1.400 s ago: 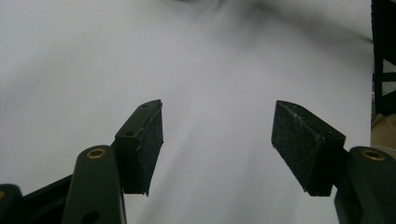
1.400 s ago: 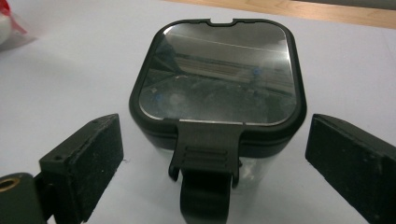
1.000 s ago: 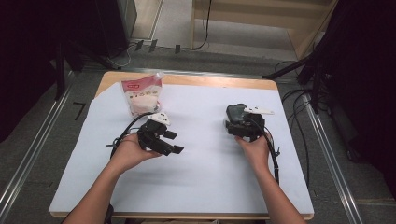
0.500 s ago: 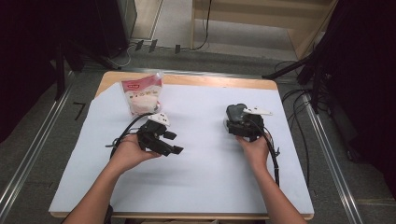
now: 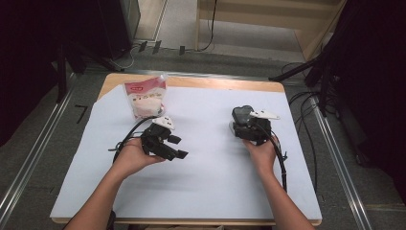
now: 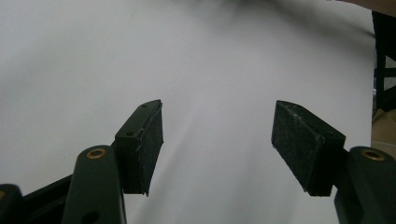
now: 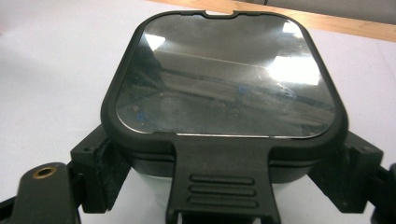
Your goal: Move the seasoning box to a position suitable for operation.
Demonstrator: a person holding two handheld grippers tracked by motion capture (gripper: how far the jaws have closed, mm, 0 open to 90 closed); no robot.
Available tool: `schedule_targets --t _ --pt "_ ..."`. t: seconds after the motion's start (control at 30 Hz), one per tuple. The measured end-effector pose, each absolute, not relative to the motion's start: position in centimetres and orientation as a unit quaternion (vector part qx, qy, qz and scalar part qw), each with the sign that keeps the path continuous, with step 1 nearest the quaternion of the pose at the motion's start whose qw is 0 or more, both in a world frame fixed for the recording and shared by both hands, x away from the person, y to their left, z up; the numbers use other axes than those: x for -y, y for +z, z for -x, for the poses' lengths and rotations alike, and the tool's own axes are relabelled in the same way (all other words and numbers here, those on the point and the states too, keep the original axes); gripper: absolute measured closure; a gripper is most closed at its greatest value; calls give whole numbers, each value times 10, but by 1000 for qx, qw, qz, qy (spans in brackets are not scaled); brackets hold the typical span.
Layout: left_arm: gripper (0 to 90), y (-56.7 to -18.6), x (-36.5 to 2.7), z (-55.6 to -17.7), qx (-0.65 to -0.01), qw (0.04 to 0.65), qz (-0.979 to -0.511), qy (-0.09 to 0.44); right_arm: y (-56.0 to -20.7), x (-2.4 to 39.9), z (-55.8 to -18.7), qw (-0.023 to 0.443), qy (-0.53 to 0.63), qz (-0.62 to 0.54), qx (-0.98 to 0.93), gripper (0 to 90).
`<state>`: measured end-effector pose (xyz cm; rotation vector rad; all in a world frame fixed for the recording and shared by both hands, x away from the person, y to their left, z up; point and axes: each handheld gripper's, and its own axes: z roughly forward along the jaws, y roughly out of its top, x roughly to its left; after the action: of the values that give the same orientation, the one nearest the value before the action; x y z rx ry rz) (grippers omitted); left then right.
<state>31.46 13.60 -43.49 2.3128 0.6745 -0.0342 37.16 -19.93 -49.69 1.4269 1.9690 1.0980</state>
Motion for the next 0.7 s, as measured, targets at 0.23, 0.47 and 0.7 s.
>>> schedule_targets --t 0.23,0.47,0.7 --pt "349 -436 -137 -315 -262 358 -896 -15 -499 196 -374 244 409 -515 -713 136" --pt "349 -436 -136 -315 -262 358 -896 -16 -503 190 -376 253 405 -519 -709 128" --pt "349 -436 -136 -314 -262 355 -897 -16 -503 192 -376 251 405 -520 -709 146"
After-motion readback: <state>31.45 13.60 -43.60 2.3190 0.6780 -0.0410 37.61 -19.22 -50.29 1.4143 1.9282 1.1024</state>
